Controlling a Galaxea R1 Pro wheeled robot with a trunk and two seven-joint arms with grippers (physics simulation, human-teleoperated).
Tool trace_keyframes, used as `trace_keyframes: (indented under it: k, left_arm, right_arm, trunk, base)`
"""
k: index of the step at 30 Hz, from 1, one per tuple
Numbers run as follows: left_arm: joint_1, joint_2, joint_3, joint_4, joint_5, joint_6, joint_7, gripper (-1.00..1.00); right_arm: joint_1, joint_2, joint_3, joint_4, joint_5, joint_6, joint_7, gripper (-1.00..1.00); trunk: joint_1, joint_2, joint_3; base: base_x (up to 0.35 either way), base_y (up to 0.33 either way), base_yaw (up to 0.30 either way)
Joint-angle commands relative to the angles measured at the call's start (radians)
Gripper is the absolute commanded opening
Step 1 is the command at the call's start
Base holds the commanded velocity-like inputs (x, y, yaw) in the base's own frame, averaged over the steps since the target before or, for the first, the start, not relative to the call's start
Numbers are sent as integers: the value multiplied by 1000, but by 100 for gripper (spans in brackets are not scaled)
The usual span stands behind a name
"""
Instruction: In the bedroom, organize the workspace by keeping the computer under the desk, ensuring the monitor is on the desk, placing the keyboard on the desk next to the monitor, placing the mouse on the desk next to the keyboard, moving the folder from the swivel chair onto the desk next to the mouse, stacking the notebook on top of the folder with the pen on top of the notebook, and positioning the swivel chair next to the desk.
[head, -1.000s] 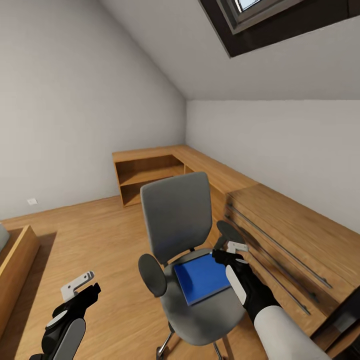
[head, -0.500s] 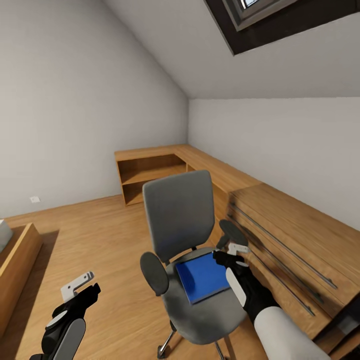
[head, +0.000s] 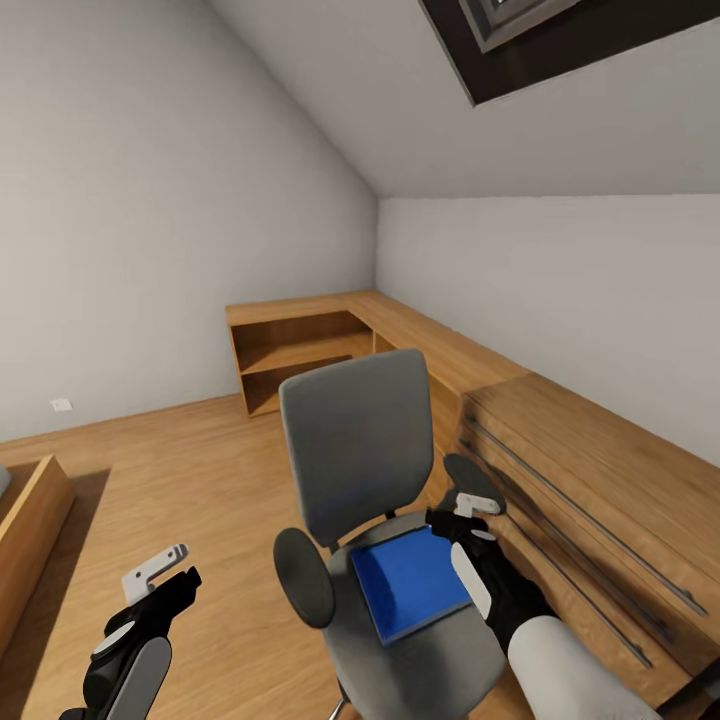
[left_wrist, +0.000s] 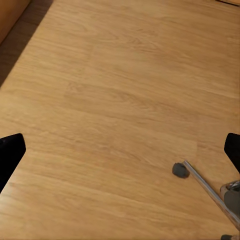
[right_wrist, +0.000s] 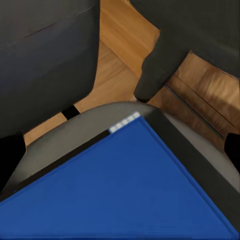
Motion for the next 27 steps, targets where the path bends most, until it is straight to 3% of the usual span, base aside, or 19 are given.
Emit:
trace_keyframes:
  k: [1,9,14,27]
  left_arm:
    - [-1,1,-2,-1,6,2,9,100]
    - [-1,1,-1,-4,6,2,10,100]
    - [-1,1,1,-10,6,2,10,100]
    - [-1,1,3,-12,6,2,10,100]
  right_arm:
    - [-1,-1,6,5,-9,4,-9,100]
    - [-2,0,6,30,-9,1,-9,100]
    - [-2,-2,5,30,-9,-43,-7,100]
    - [-2,-4,5,31,-9,-70,-7,100]
  trunk:
    - [0,-1,-1]
    - [0,-1,-1]
    - [0,-1,-1]
    - [50,-92,-42]
  base:
    - [42,0,0]
    - [13,0,0]
    - [1,0,0]
    - [0,0,0]
